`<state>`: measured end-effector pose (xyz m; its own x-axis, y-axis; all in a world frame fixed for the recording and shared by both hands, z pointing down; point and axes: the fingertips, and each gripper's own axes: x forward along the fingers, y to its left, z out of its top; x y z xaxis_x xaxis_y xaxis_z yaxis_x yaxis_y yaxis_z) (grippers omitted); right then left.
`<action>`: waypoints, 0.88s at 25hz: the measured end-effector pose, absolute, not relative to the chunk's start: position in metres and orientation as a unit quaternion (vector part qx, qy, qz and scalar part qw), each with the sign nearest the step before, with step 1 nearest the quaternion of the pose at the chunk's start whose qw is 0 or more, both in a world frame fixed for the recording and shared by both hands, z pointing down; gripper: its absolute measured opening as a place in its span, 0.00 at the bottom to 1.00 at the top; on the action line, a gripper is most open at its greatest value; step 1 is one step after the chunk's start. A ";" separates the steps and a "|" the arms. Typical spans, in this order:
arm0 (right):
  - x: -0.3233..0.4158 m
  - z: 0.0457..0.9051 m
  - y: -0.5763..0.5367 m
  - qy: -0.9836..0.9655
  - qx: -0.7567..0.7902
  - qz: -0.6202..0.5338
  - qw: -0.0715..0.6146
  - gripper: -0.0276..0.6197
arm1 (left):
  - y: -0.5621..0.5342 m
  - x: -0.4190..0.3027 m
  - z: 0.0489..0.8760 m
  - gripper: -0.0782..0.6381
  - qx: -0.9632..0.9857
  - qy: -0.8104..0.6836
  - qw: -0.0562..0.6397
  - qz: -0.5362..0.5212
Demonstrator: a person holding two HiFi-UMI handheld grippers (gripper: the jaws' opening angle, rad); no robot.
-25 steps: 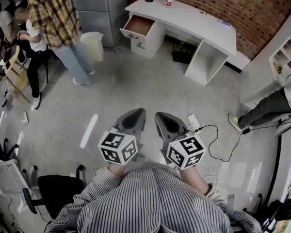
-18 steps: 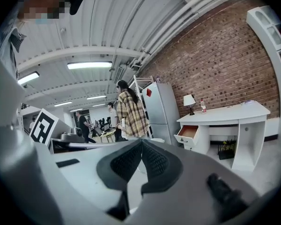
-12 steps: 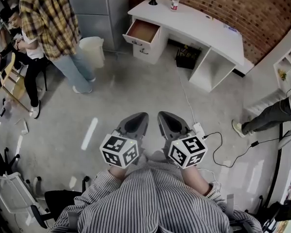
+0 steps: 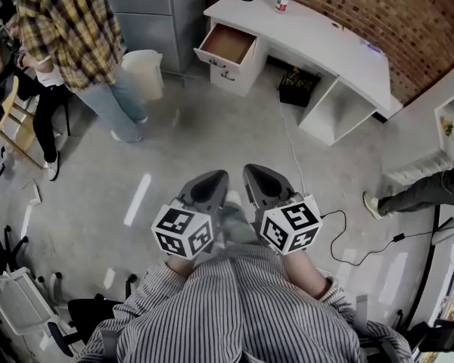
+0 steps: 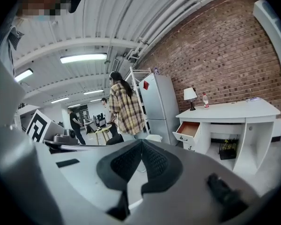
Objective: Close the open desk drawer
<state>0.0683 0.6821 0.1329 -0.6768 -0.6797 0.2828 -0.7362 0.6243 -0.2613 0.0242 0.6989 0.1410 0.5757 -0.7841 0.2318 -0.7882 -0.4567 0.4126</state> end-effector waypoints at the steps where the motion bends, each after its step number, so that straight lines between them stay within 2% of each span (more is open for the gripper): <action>1: 0.068 0.134 0.671 -0.898 0.394 0.183 0.077 0.07 | 0.689 0.024 0.142 0.14 0.853 -0.462 0.243 0.007; 22: 0.082 0.130 0.404 -0.923 0.334 0.176 0.066 0.07 | 0.422 0.040 0.140 0.14 0.829 -0.508 0.234 -0.011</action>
